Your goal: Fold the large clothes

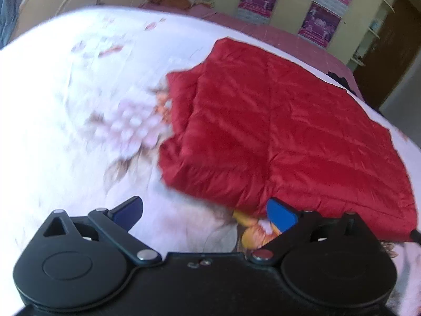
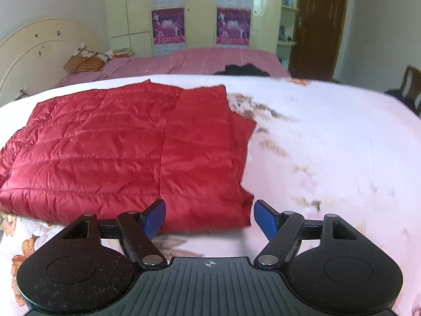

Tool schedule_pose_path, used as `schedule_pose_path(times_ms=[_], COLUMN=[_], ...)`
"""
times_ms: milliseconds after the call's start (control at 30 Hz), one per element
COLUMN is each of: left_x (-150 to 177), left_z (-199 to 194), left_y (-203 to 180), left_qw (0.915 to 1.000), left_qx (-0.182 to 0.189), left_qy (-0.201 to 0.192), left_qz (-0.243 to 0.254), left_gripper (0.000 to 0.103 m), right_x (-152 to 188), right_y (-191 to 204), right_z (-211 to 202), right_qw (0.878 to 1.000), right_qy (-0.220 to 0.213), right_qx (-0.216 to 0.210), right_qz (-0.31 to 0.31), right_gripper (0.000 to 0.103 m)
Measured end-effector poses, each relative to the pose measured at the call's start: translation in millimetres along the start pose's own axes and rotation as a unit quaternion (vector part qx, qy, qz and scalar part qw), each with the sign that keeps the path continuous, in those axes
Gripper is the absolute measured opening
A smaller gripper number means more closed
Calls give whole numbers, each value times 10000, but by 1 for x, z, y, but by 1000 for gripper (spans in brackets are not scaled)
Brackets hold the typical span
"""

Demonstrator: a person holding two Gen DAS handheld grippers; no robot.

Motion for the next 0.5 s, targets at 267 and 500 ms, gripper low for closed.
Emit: schedule_pose_path(times_ms=[267,500], left_x=[17,9], left_z=[6,25], left_y=[8,5], left_qw=[9945,9899], left_qx=[543,644], left_qy=[300,171], left_qz=[-842,-1249], left_gripper=[102,102], right_x=[11,10], right_y=[-1,-8], right_z=[-5,16], right_qw=[9987,9940], right_qy=[145,351], right_qx=[-264,-437], right_qz=[400,943], right_gripper=[103,103])
Point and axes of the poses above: each gripper's, at about its wrist camera, not at the fingertips, and z roughly the way its jaws point, y to its left, x to its underside, the point moved 9 cm from there along z, roughly the way its jaws point, and after that the axes turned 10 degrees about -y, right-handed, at the moved point
